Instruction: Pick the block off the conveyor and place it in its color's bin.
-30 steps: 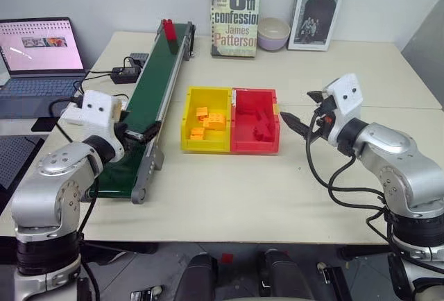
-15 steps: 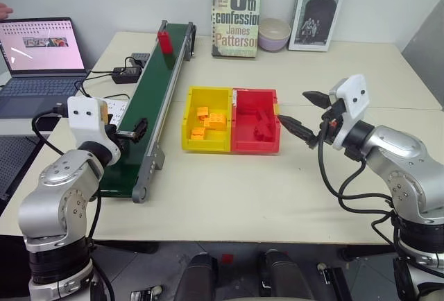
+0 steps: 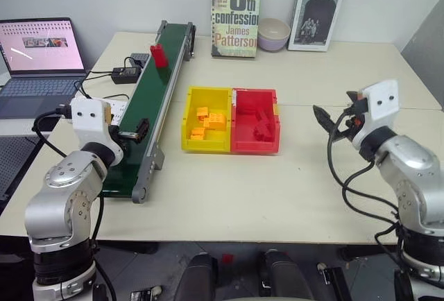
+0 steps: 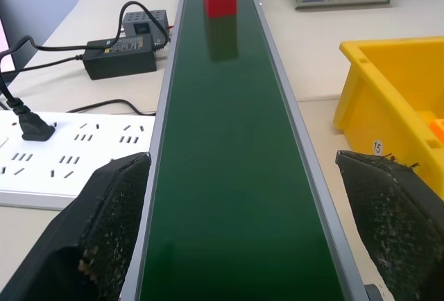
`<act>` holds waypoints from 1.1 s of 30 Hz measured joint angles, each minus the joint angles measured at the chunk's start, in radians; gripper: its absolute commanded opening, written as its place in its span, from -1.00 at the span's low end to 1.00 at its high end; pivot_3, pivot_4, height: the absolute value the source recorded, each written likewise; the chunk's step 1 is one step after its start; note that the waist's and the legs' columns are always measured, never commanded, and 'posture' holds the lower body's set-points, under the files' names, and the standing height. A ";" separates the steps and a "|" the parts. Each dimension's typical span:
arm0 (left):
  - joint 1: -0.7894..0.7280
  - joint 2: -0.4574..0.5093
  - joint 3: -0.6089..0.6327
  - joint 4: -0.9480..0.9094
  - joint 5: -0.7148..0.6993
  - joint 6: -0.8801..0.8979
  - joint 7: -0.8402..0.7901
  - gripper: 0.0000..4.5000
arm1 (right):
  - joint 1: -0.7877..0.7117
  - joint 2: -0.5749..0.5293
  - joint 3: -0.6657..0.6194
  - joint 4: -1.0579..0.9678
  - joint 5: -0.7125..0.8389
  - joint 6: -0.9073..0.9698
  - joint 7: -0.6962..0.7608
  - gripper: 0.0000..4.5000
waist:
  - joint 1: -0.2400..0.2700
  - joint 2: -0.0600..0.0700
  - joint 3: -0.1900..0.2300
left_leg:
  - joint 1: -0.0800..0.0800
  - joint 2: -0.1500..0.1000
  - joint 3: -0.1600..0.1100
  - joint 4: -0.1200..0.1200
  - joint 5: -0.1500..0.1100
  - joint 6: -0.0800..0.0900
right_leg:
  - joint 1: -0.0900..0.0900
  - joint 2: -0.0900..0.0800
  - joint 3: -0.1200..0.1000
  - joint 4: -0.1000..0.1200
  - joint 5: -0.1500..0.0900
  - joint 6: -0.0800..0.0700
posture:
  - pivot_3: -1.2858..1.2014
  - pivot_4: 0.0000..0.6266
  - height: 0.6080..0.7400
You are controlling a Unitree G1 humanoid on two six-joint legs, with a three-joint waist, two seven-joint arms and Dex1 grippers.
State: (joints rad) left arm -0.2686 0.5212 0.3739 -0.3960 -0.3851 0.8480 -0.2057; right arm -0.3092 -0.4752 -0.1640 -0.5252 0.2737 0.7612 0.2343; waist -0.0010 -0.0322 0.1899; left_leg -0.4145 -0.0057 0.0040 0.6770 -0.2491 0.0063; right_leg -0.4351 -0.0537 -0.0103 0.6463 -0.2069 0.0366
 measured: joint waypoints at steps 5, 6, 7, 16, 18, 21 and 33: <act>-0.001 -0.001 -0.007 0.002 0.003 -0.006 0.000 0.98 | 0.067 0.043 0.025 -0.009 -0.065 -0.030 -0.067 1.00 | 0.000 0.000 0.000 | 0.000 -0.001 0.001 0.000 0.000 0.000 | 0.000 0.000 0.001 -0.001 0.000 0.000 | 0.03 -0.52 1.00; -0.003 -0.001 -0.008 0.004 0.004 -0.006 0.000 0.98 | 0.066 0.043 0.025 -0.009 -0.065 -0.030 -0.067 1.00 | -0.001 0.000 0.000 | 0.000 -0.001 0.001 0.001 0.000 0.000 | 0.000 0.000 0.001 -0.001 0.000 0.001 | 0.03 -0.52 1.00; -0.006 -0.001 -0.012 0.005 0.005 -0.006 0.000 0.98 | 0.065 0.043 0.024 -0.009 -0.065 -0.030 -0.066 1.00 | -0.001 0.000 0.000 | 0.000 -0.001 0.001 0.001 0.000 0.000 | 0.000 0.000 0.001 -0.001 0.000 0.001 | 0.03 -0.52 1.00; -0.126 -0.043 -0.036 0.160 0.043 -0.073 0.032 0.98 | -0.136 0.024 0.039 -0.012 0.231 -0.006 0.255 1.00 | -0.003 0.000 0.000 | 0.005 0.000 0.000 0.001 0.000 0.000 | 0.006 0.001 -0.001 -0.001 0.000 0.001 | 0.03 -0.52 1.00; -0.144 -0.052 -0.045 0.187 0.050 -0.087 0.038 0.98 | -0.189 0.012 0.042 -0.013 0.290 0.010 0.308 1.00 | -0.002 -0.001 0.000 | 0.007 0.000 -0.001 0.000 -0.001 0.001 | 0.010 0.001 -0.002 -0.002 0.000 0.001 | 0.03 -0.52 1.00; -0.177 -0.065 -0.066 0.250 0.071 -0.114 0.043 0.98 | -0.263 -0.005 0.057 0.008 0.380 0.040 0.390 1.00 | 0.000 -0.001 0.000 | 0.010 0.000 -0.001 0.000 -0.001 0.002 | 0.013 0.000 -0.002 -0.003 0.000 0.001 | 0.03 -0.52 1.00; -0.244 -0.116 -0.131 0.389 0.146 -0.184 0.089 0.98 | -0.330 -0.070 0.108 0.073 0.456 0.056 0.513 1.00 | 0.001 -0.001 0.000 | 0.012 0.000 -0.001 0.000 -0.001 0.002 | 0.014 0.000 -0.001 -0.002 0.000 0.001 | 0.03 -0.52 1.00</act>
State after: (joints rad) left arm -0.5123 0.4057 0.2428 -0.0065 -0.2388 0.6645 -0.1162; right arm -0.6395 -0.5453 -0.0559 -0.4518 0.7293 0.8175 0.7475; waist -0.0005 -0.0328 0.1897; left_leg -0.4028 -0.0058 0.0031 0.6769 -0.2505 0.0083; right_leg -0.4214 -0.0541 -0.0115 0.6439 -0.2067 0.0374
